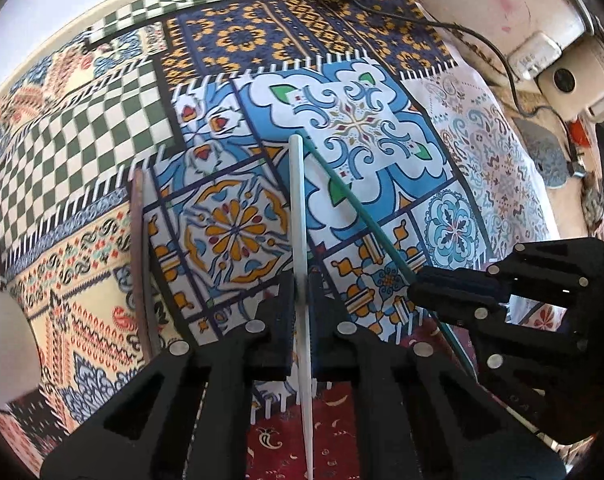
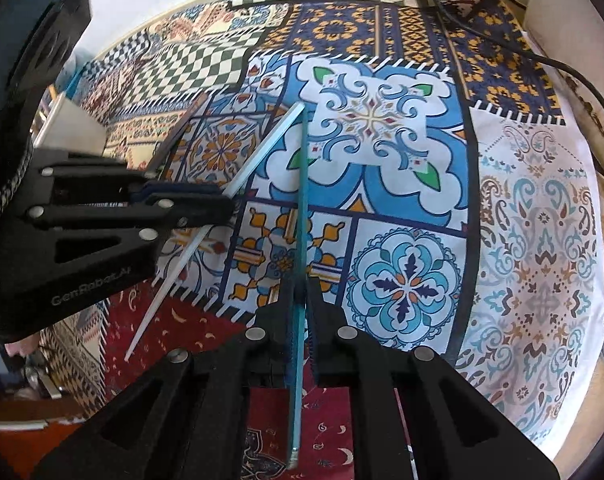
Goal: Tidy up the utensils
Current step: 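Lift both chopsticks upright and carry them over the white cup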
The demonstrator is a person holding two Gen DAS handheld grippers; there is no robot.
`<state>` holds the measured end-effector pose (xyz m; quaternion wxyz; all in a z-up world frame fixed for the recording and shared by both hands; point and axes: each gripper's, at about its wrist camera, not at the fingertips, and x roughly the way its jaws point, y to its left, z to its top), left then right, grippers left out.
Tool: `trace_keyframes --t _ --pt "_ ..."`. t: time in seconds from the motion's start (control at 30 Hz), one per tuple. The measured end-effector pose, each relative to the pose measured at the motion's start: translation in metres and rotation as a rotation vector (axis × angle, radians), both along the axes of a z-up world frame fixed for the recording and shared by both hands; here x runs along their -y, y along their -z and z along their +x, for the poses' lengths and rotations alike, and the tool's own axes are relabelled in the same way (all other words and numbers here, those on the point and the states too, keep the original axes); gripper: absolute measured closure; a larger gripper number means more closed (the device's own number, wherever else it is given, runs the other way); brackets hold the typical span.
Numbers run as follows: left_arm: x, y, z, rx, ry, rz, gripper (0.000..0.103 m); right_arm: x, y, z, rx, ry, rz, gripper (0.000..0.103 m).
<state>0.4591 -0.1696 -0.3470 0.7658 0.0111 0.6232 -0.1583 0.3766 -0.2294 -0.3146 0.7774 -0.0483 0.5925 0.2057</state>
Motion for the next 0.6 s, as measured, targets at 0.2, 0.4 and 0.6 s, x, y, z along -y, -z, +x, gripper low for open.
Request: trace_keyframes --t 0.2,0.4,0.6 --pt "-0.016 -0.023 -0.021 0.062 -0.036 -0.013 0.099 -0.002 -0.021 -0.005 0.042 0.014 0.055 0.097" --pt "-0.035 -0.058 -0.054 0.163 -0.074 -0.029 0.099 -0.016 -0.048 -0.013 0.115 0.020 0.083 0.098" --pt "-0.060 -0.091 -0.085 0.268 -0.126 -0.048 0.099 -0.041 -0.072 -0.028 0.195 0.012 0.091 0.098"
